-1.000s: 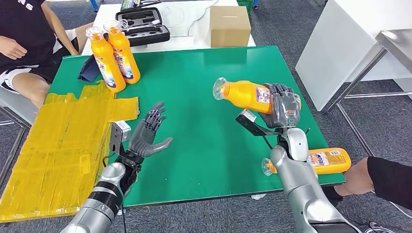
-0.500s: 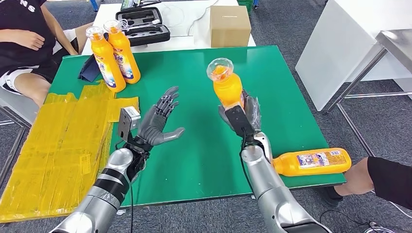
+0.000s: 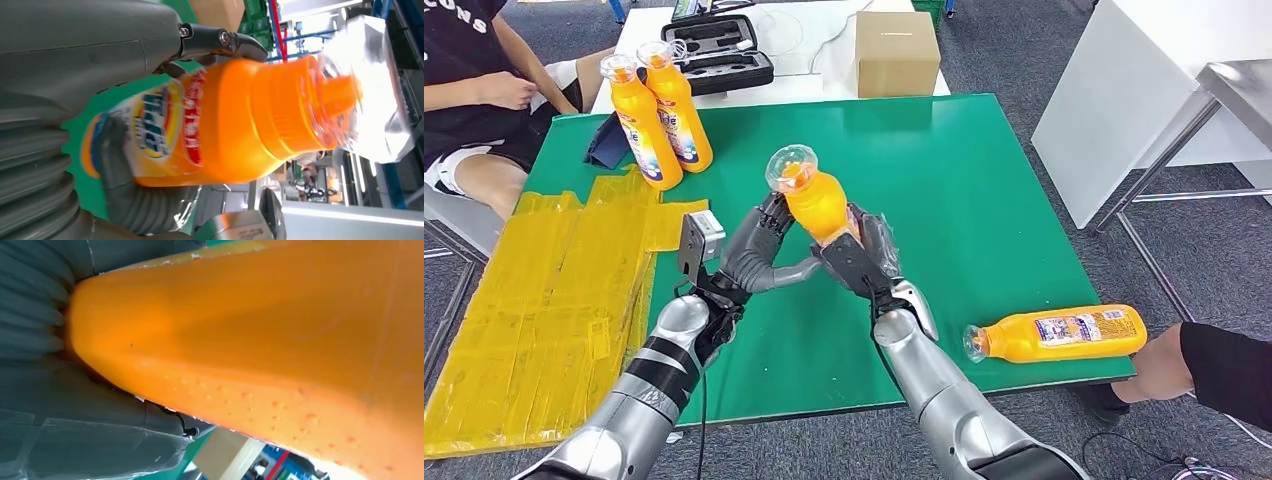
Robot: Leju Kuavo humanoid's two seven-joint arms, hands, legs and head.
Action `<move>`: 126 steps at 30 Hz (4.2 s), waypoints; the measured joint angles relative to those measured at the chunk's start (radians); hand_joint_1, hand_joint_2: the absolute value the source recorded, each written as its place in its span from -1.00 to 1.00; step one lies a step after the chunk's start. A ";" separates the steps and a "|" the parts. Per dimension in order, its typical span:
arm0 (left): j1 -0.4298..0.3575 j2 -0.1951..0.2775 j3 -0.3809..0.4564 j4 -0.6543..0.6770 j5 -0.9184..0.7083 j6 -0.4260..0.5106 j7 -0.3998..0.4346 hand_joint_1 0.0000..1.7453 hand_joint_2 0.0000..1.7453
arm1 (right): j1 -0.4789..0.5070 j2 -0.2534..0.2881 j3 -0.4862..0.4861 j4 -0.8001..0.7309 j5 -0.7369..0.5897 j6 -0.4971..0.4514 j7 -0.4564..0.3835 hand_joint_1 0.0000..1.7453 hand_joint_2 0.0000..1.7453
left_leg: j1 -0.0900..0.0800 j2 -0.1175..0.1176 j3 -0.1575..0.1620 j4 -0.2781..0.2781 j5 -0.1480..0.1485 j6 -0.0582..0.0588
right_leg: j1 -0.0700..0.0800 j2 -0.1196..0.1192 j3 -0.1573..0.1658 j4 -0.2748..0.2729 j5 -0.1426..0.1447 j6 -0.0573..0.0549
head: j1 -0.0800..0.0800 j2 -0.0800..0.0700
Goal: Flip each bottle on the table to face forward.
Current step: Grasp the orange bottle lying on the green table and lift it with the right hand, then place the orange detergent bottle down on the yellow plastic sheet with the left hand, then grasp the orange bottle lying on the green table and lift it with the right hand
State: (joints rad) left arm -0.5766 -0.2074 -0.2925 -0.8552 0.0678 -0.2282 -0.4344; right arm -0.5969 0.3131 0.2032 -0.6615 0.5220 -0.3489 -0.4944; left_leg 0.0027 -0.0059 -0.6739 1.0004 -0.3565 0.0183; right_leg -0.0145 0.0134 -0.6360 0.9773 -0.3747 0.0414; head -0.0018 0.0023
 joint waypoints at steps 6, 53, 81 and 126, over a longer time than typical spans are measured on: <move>-0.008 -0.002 -0.001 0.021 -0.017 0.043 -0.006 -1.00 1.00 | -0.014 0.025 0.050 0.024 -0.039 0.020 0.003 0.95 1.00 | 0.000 0.000 0.000 0.000 0.000 0.000 | 0.000 0.000 0.000 0.000 0.000 0.000 | 0.000 0.000; 0.027 -0.017 0.107 0.031 0.050 0.238 -0.040 1.00 1.00 | 0.030 0.024 0.338 -0.005 -0.110 -0.043 0.012 -1.00 1.00 | 0.000 0.000 0.000 0.000 0.000 0.000 | 0.000 0.000 -0.001 0.000 0.000 0.000 | 0.000 0.000; -0.207 0.257 0.179 0.248 -1.621 0.922 0.473 1.00 1.00 | 0.249 -0.142 0.290 -0.690 -0.025 -0.102 0.034 -1.00 1.00 | 0.001 0.003 -0.001 0.000 0.001 -0.001 | 0.000 0.003 -0.004 0.001 0.001 -0.004 | 0.000 0.000; -0.212 0.224 0.340 0.517 -1.236 0.572 0.422 -1.00 1.00 | 0.280 -0.178 0.274 -0.799 -0.028 -0.100 0.049 -1.00 1.00 | 0.000 0.003 0.001 0.000 0.000 -0.002 | 0.000 0.003 -0.002 0.001 0.002 -0.004 | 0.000 0.000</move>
State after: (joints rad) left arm -0.7886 0.0170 0.0480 -0.3387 -1.1686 0.3437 -0.0129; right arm -0.3168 0.1355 0.4769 -1.4601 0.4941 -0.4485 -0.4457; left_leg 0.0031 -0.0028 -0.6734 1.0000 -0.3563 0.0163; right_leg -0.0142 0.0162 -0.6384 0.9784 -0.3731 0.0376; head -0.0015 0.0023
